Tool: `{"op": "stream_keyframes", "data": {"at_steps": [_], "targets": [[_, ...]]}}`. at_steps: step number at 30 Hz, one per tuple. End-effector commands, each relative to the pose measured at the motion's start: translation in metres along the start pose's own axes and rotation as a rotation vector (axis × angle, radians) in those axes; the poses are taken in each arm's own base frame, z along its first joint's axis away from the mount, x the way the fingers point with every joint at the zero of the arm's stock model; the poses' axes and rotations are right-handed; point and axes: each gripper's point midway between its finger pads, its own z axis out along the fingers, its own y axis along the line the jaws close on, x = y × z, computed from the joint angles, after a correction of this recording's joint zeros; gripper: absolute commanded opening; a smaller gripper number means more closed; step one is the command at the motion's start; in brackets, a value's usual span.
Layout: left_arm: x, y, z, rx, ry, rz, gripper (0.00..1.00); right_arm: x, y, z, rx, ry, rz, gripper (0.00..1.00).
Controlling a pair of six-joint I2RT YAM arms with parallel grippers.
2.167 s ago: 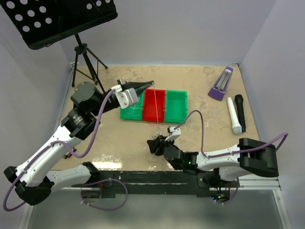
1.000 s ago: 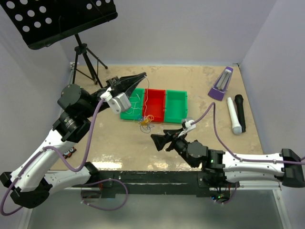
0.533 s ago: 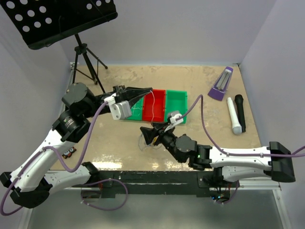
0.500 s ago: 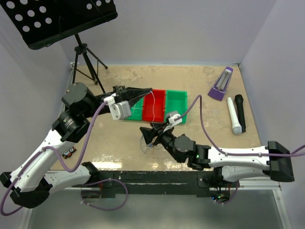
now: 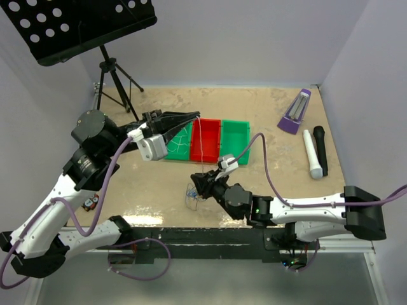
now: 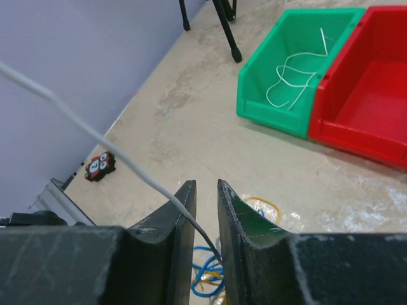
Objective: Untangle the cables
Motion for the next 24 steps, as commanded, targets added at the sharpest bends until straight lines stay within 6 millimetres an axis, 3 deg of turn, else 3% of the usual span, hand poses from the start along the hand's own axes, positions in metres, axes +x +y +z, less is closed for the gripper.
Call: {"op": "stream_keyframes", "data": {"at_steps": [1, 10, 16, 24], "targets": [[-0.041, 0.039, -0.007, -0.126, -0.081, 0.136, 0.00, 0.019, -0.006, -0.002, 0.003, 0.021, 0.080, 0.24], [-0.089, 0.090, -0.015, -0.300, -0.159, 0.284, 0.00, 0.075, -0.032, -0.002, 0.058, 0.124, 0.065, 0.23], [-0.122, 0.139, -0.027, -0.502, -0.190, 0.388, 0.00, 0.119, -0.052, -0.004, 0.108, 0.209, 0.063, 0.31], [-0.164, 0.171, -0.039, -0.623, -0.249, 0.516, 0.00, 0.143, -0.066, -0.007, 0.143, 0.256, 0.071, 0.42]]}}
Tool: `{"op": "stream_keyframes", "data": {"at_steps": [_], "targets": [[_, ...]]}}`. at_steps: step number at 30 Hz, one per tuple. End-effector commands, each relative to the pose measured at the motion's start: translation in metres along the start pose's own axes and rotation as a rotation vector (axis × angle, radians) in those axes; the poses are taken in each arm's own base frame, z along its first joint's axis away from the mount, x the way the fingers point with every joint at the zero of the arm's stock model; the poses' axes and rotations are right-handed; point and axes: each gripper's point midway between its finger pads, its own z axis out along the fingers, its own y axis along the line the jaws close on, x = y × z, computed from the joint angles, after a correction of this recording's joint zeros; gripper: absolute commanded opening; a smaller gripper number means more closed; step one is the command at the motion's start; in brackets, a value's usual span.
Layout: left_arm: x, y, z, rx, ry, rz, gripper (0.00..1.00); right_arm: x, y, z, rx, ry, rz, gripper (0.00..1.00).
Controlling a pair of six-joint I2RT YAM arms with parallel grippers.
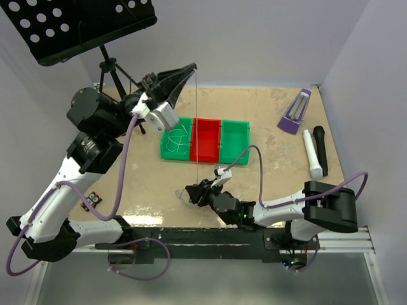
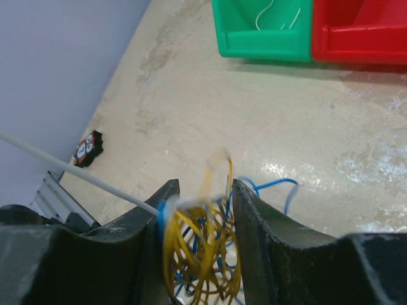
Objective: Untangle the cables
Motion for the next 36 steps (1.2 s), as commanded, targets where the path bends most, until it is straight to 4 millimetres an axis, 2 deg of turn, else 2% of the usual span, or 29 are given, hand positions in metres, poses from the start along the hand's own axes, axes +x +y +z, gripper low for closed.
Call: {"op": "stream_keyframes", "data": {"at_steps": [1, 5, 9, 14, 16, 18, 23, 28, 32, 36], "targets": [[-0.119, 0.124, -0.038, -0.411, -0.264, 0.256, 0.00, 0.047, -0.046, -0.011, 0.104, 0.148, -0.100, 0.44], [-0.136, 0.146, -0.044, -0.498, -0.288, 0.338, 0.00, 0.053, -0.053, -0.011, 0.128, 0.166, -0.109, 0.48], [-0.152, 0.163, -0.056, -0.581, -0.309, 0.408, 0.00, 0.059, -0.060, -0.014, 0.146, 0.181, -0.095, 0.48], [-0.157, 0.162, -0.058, -0.555, -0.309, 0.402, 0.00, 0.064, -0.069, -0.018, 0.169, 0.197, -0.085, 0.44], [-0.148, 0.152, -0.053, -0.506, -0.288, 0.385, 0.00, 0.059, -0.065, -0.020, 0.160, 0.190, -0.089, 0.45], [-0.136, 0.141, -0.050, -0.468, -0.261, 0.361, 0.00, 0.044, -0.056, -0.022, 0.143, 0.161, -0.086, 0.48], [-0.085, 0.096, -0.041, -0.345, -0.159, 0.309, 0.00, -0.006, -0.033, -0.032, 0.107, 0.066, -0.070, 0.60], [-0.040, 0.047, -0.040, -0.212, -0.067, 0.225, 0.00, -0.041, -0.026, -0.045, 0.097, 0.007, -0.054, 0.66], [-0.018, 0.016, -0.044, -0.128, -0.030, 0.181, 0.00, -0.052, -0.019, -0.053, 0.055, -0.007, -0.061, 0.66], [-0.015, 0.006, -0.046, -0.094, -0.028, 0.161, 0.00, -0.053, -0.013, -0.054, 0.023, 0.001, -0.085, 0.64]]}}
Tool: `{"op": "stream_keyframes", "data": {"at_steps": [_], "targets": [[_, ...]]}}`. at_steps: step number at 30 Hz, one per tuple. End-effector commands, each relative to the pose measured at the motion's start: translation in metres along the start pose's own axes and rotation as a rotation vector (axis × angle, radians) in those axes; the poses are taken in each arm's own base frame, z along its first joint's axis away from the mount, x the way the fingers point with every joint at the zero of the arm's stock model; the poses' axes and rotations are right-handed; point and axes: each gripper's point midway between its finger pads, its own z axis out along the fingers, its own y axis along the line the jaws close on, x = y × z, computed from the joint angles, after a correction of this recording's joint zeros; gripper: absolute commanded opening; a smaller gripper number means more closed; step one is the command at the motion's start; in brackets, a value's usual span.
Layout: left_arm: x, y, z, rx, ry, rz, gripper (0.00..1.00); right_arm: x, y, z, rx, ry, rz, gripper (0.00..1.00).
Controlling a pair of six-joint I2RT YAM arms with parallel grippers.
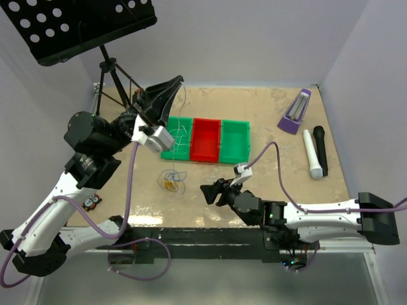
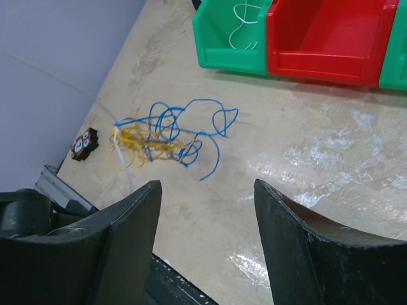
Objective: Untangle the cables
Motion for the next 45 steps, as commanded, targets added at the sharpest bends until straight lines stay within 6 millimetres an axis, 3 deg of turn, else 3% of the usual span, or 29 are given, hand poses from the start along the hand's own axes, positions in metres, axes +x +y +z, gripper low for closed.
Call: {"op": "stream_keyframes", "data": {"at_steps": [1, 7, 20, 25, 28, 31, 35, 45], "targets": [[-0.019, 0.011, -0.012, -0.015, -0.045, -0.013, 0.00, -0.005, 0.007, -0.002, -0.029, 0.000, -0.055, 0.64], [-0.016, 0.003, -0.016, 0.007, -0.032, -0.027, 0.00, -0.013, 0.033, -0.003, -0.135, -0.011, -0.049, 0.63], [-0.021, -0.003, -0.016, 0.033, -0.057, -0.085, 0.00, -0.031, 0.078, 0.022, -0.160, -0.067, -0.042, 0.54], [-0.023, -0.004, -0.014, 0.040, -0.067, -0.094, 0.00, -0.012, 0.079, 0.031, -0.158, -0.019, -0.048, 0.45], [-0.024, -0.005, -0.013, 0.047, -0.071, -0.099, 0.00, 0.003, 0.075, 0.030, -0.177, 0.017, -0.034, 0.46], [-0.026, -0.006, -0.013, 0.051, -0.080, -0.103, 0.00, 0.011, 0.067, 0.028, -0.168, 0.033, -0.022, 0.54], [-0.026, -0.006, -0.014, 0.054, -0.081, -0.104, 0.00, 0.012, 0.060, 0.025, -0.163, 0.033, -0.010, 0.58], [-0.025, -0.008, -0.013, 0.060, -0.078, -0.108, 0.00, 0.005, 0.040, 0.011, -0.124, 0.025, 0.024, 0.58]]}}
